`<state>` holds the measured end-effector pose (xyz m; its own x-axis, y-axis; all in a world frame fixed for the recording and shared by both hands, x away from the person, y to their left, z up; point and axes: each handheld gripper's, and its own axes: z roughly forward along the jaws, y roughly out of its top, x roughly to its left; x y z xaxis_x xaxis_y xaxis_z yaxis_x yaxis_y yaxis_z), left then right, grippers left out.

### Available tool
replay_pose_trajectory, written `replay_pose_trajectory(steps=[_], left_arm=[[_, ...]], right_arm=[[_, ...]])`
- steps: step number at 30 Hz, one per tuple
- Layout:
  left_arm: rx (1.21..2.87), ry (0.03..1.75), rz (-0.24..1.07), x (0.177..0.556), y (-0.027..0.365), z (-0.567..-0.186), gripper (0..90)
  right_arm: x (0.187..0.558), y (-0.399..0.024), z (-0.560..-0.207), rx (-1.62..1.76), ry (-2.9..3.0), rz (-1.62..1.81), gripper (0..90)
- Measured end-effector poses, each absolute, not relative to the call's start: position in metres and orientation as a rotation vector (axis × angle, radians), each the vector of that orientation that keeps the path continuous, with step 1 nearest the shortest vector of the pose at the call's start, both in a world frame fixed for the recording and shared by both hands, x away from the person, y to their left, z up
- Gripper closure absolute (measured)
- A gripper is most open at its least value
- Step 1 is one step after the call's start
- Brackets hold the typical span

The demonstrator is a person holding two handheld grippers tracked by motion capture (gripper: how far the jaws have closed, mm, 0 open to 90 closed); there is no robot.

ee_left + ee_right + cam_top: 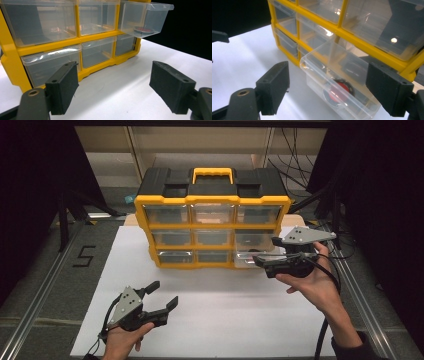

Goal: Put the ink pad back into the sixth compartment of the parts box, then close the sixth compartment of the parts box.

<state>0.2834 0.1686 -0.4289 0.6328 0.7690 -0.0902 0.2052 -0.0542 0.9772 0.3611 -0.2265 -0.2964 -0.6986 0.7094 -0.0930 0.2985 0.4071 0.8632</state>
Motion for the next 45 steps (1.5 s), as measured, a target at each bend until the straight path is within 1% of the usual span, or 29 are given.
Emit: replay_pose_trajectory(steps=[16,17,23,24,26,29,30,34,37,38,39,40,43,45], left_arm=[[1.594,0.837,0.563,0.283,0.17,-0.429,22.4],[1.593,0.838,0.564,0.283,0.17,-0.429,22.4],[1.589,0.851,0.568,0.281,0.172,-0.429,22.3],[1.59,0.849,0.574,0.281,0.173,-0.429,22.4],[1.59,0.855,0.574,0.28,0.173,-0.429,22.4],[1.587,0.859,0.576,0.28,0.174,-0.429,22.3],[1.587,0.859,0.575,0.28,0.174,-0.429,22.3],[1.587,0.855,0.575,0.28,0.173,-0.429,22.4],[1.587,0.856,0.573,0.279,0.174,-0.429,22.3],[1.589,0.851,0.575,0.279,0.174,-0.429,22.3],[1.589,0.851,0.575,0.279,0.174,-0.429,22.4],[1.584,0.852,0.574,0.28,0.173,-0.429,22.4],[1.591,0.852,0.571,0.281,0.172,-0.429,22.3],[1.597,0.844,0.572,0.282,0.171,-0.429,22.4]], right_arm=[[0.348,-0.229,-0.307,0.864,2.254,1.205,26.8],[0.347,-0.23,-0.308,0.862,2.266,1.199,28.6],[0.347,-0.229,-0.311,0.849,2.288,1.201,33.0],[0.348,-0.228,-0.313,0.839,2.304,1.206,35.4],[0.347,-0.227,-0.314,0.841,2.306,1.202,36.4],[0.348,-0.226,-0.317,0.82,2.333,1.198,42.5],[0.348,-0.226,-0.317,0.82,2.333,1.198,42.5],[0.348,-0.227,-0.32,0.82,2.341,1.185,51.0],[0.349,-0.228,-0.321,0.82,2.347,1.183,52.6],[0.348,-0.23,-0.322,0.833,2.355,1.168,56.0],[0.348,-0.23,-0.322,0.833,2.355,1.168,56.0],[0.349,-0.23,-0.323,0.826,2.362,1.165,57.8],[0.349,-0.231,-0.325,0.802,2.366,1.146,65.5],[0.351,-0.233,-0.328,0.792,2.383,1.131,72.2]])
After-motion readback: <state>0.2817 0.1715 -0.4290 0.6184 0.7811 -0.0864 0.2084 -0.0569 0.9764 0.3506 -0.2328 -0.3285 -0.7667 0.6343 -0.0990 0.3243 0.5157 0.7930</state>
